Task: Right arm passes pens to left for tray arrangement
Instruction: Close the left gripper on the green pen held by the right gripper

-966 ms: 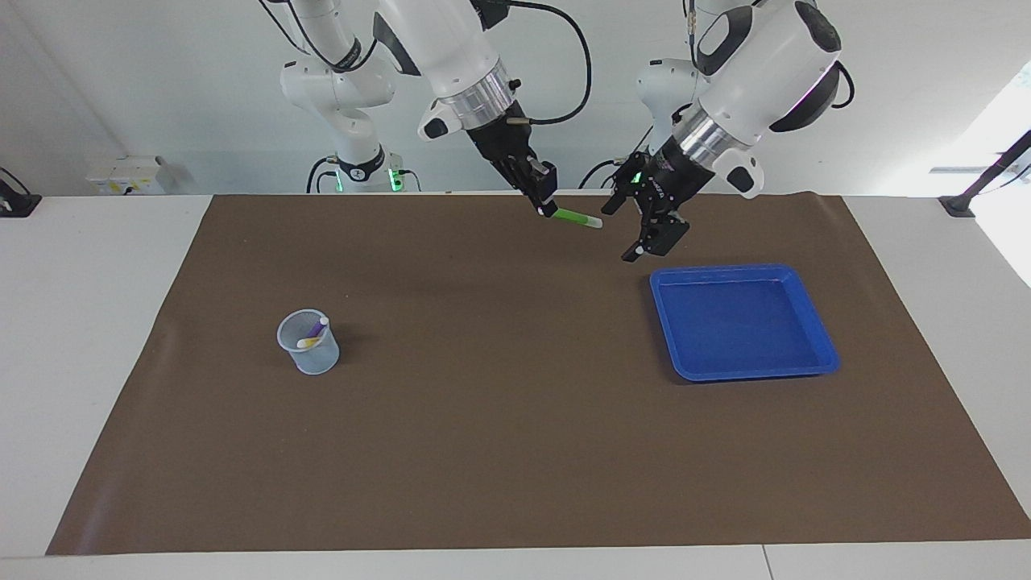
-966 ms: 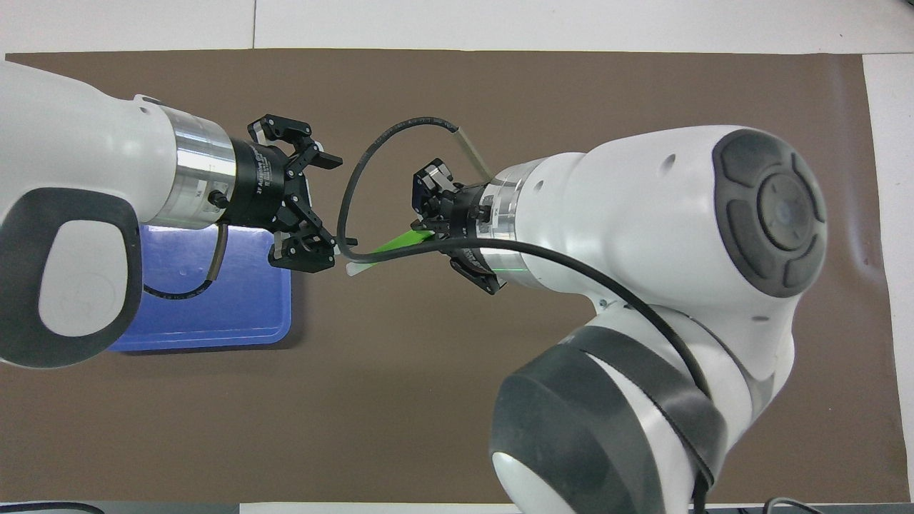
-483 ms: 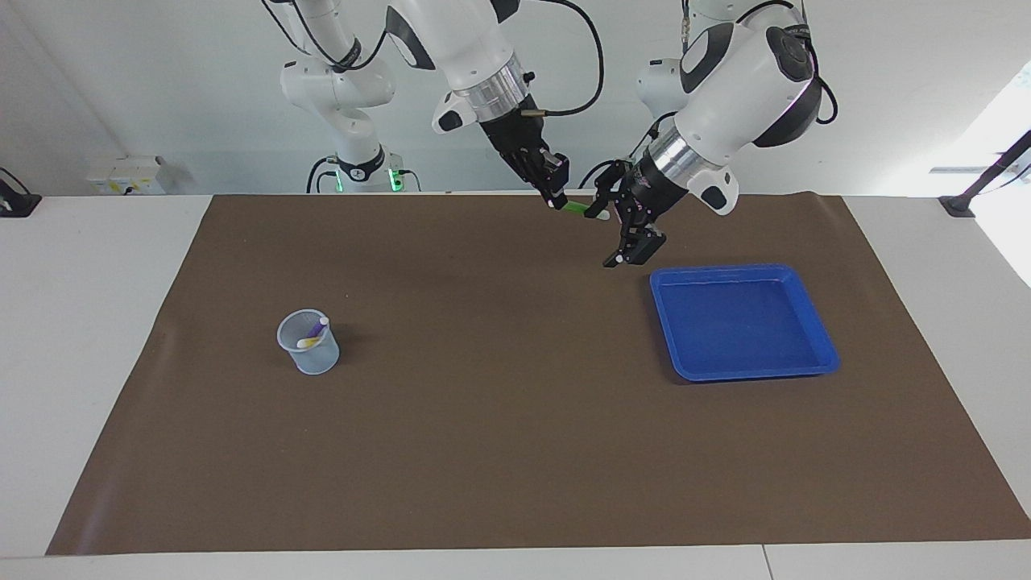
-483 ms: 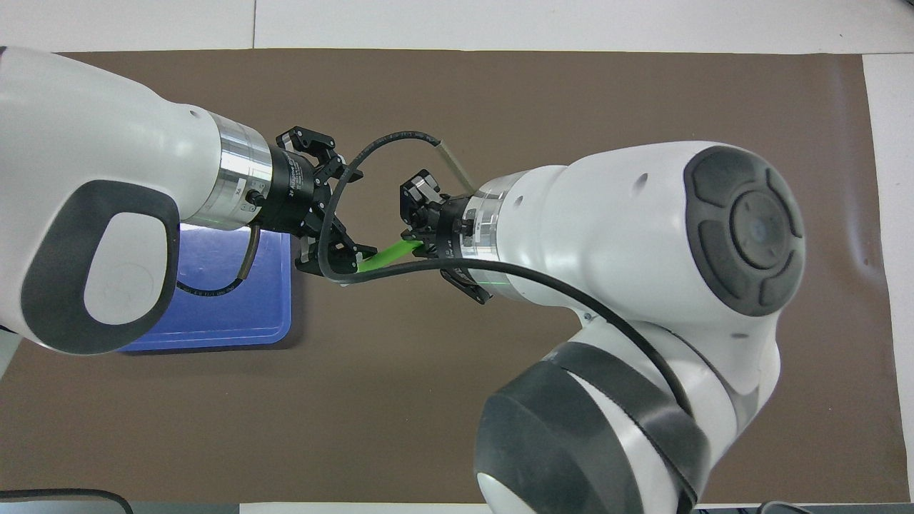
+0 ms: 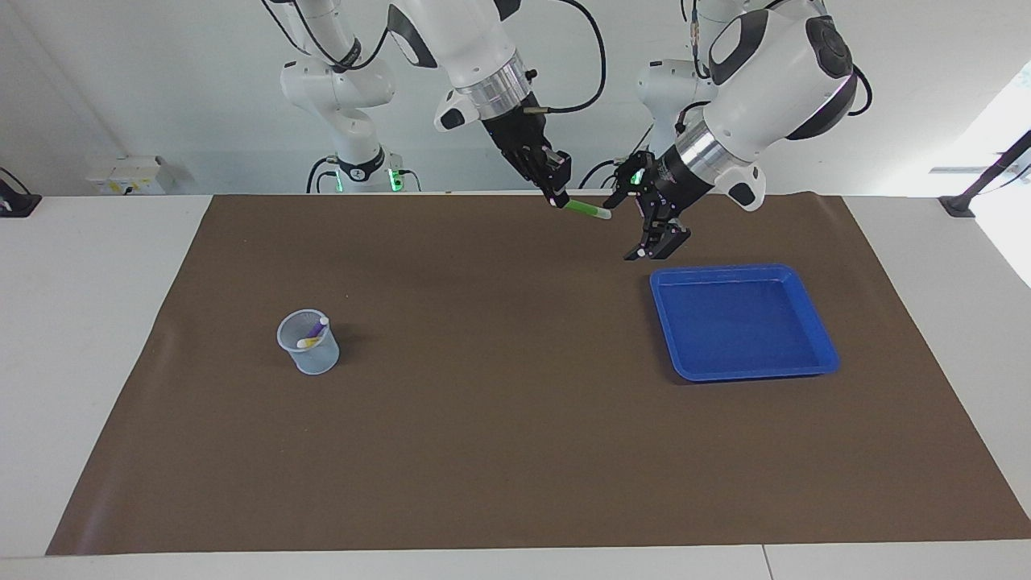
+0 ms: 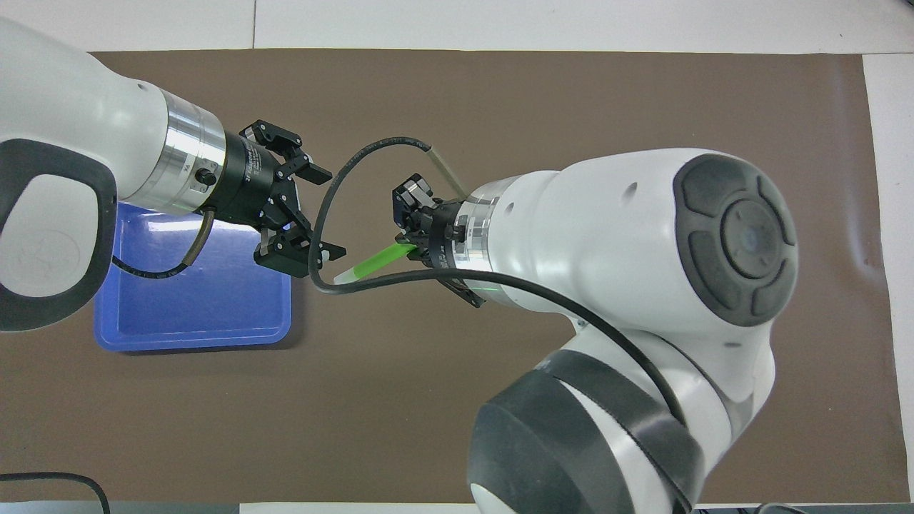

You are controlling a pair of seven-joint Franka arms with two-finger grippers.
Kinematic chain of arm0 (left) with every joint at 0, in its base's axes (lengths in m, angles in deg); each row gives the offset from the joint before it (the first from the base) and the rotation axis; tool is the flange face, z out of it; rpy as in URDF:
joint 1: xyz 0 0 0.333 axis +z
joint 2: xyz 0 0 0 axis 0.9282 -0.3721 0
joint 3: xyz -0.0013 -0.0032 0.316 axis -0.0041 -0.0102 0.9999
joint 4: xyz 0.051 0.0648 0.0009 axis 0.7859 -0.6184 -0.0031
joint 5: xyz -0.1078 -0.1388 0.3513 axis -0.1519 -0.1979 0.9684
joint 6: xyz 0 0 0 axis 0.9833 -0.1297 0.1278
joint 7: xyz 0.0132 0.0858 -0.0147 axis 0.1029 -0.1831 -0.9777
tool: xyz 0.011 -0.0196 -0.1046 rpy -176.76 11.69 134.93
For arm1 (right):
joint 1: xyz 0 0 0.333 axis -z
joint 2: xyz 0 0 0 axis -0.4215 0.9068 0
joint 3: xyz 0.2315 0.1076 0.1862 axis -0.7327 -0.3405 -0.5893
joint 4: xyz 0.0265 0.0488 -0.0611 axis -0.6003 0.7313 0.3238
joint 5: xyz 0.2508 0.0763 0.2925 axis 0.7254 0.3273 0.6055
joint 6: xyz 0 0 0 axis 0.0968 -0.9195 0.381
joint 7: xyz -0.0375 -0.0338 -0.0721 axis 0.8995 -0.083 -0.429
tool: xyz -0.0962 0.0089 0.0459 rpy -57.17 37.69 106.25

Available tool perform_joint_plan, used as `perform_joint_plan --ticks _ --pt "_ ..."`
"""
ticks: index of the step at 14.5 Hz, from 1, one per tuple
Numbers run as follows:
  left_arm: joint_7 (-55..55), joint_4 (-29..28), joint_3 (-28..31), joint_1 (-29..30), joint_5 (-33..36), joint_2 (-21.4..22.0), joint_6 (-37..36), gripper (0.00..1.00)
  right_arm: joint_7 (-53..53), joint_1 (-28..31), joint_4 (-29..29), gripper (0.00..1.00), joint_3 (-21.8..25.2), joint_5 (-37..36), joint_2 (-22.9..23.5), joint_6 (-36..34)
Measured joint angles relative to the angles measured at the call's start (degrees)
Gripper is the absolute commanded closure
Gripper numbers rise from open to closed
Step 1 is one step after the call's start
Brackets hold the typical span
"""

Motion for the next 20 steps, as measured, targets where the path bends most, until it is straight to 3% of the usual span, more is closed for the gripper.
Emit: perform_joint_plan --ticks 5,12,17,20 --pt "0.11 -0.81 -0.98 -0.64 -5.43 0.43 0.29 0.00 0.00 0.00 -0.02 1.00 0.00 -1.03 0.02 0.00" --pt "0.88 -6.76 -1.10 -0.85 -5.86 2.79 5.61 0.05 0.00 0.00 -0.03 1.00 0.00 -1.08 0.04 0.00" --pt "0.90 -8.06 -1.13 -1.36 -5.88 3.90 6.36 0.24 0.00 0.00 -0.03 1.00 0.00 -1.09 0.04 0.00" --pt "0.93 -8.19 -1.14 -1.42 -5.88 3.92 6.35 0.26 0.00 0.00 -0.03 1.00 0.00 -1.13 0.06 0.04"
